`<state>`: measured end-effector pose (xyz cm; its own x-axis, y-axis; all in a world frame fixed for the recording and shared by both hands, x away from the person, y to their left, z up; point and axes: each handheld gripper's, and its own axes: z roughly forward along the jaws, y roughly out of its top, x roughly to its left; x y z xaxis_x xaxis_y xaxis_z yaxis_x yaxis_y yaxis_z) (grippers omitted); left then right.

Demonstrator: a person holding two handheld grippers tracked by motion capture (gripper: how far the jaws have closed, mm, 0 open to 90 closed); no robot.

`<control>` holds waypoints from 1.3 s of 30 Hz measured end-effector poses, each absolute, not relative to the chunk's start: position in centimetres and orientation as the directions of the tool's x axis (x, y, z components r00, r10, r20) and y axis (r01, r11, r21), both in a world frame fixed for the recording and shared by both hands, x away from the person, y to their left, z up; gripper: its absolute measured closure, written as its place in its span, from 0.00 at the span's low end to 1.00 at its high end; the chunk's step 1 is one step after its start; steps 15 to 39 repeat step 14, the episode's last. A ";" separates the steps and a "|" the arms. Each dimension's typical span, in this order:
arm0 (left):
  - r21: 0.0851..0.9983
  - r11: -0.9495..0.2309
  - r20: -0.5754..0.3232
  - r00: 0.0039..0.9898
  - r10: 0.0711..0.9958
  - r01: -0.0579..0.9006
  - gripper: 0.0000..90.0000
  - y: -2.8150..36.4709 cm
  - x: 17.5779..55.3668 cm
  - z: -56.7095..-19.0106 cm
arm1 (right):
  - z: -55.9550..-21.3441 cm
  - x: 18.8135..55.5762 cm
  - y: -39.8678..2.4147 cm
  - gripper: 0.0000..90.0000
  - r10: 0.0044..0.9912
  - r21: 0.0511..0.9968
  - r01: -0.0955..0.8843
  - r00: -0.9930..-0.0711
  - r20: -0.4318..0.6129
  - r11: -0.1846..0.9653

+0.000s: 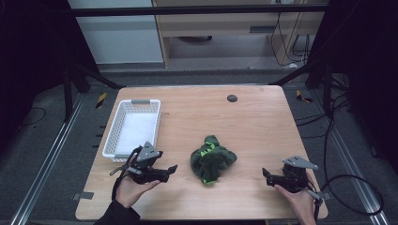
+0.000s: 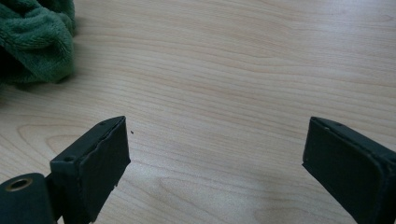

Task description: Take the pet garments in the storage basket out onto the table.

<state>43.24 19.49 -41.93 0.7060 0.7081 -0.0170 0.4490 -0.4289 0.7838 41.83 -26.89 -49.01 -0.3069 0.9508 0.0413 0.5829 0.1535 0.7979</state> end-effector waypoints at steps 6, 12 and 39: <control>0.795 -0.404 -0.010 0.676 0.736 0.452 0.28 21.5 41.9 -43.3 | -49.1 41.7 -26.8 0.08 0.951 0.796 0.585 -0.306 0.040 0.155; 0.809 -0.355 -0.011 0.615 0.788 0.469 0.29 24.1 40.9 -44.2 | -49.0 41.4 -26.8 0.08 0.949 0.802 0.575 -0.313 0.030 0.164; 0.803 -0.337 -0.024 0.592 0.805 0.491 0.29 25.1 40.7 -44.8 | -49.0 41.3 -26.8 0.08 0.949 0.804 0.571 -0.314 0.029 0.165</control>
